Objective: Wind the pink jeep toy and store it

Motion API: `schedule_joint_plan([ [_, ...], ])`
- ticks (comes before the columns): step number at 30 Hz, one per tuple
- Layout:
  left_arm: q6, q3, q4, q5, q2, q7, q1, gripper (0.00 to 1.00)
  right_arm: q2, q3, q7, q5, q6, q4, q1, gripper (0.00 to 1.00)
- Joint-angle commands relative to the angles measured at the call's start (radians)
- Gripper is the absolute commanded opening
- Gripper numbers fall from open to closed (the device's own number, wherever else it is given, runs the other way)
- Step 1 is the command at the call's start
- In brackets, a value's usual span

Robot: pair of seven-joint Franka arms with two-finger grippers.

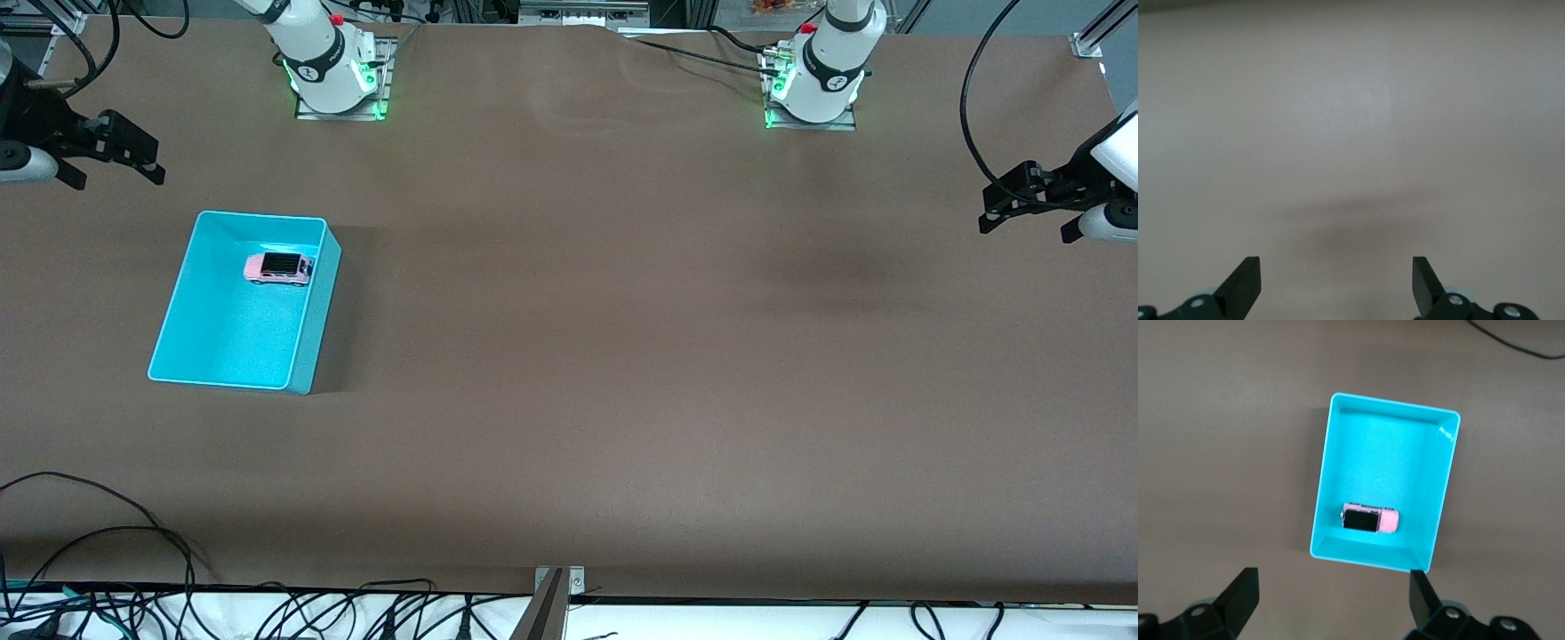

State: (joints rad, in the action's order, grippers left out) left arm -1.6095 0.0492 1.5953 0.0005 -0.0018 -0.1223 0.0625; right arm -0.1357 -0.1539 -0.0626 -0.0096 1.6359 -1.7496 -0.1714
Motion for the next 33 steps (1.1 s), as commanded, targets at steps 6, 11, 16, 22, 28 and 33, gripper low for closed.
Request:
schedule_joint_plan([
  [6, 0.02, 0.0, -0.035, -0.022, 0.017, 0.0, 0.0, 1.0, 0.171, 0.002, 0.01, -0.009, 0.01, 0.18, 0.006, 1.0],
  [11, 0.02, 0.0, -0.035, -0.022, 0.017, 0.0, 0.0, 1.0, 0.191, 0.002, 0.01, -0.004, 0.009, 0.196, 0.006, 1.0],
  [16, 0.02, 0.0, -0.035, -0.022, 0.017, 0.0, 0.0, 1.0, 0.191, 0.002, 0.01, -0.004, 0.007, 0.196, 0.004, 1.0],
  [22, 0.02, 0.0, -0.035, -0.022, 0.017, 0.0, 0.0, 1.0, 0.191, 0.002, 0.01, -0.003, 0.002, 0.196, 0.004, 1.0],
  [28, 0.02, 0.0, -0.035, -0.022, 0.017, 0.0, 0.0, 1.0, 0.191, 0.002, 0.01, -0.003, -0.016, 0.196, 0.003, 1.0],
  [33, 0.02, 0.0, -0.035, -0.022, 0.017, 0.0, 0.0, 1.0, 0.188, 0.004, 0.01, -0.003, -0.031, 0.196, 0.001, 1.0],
])
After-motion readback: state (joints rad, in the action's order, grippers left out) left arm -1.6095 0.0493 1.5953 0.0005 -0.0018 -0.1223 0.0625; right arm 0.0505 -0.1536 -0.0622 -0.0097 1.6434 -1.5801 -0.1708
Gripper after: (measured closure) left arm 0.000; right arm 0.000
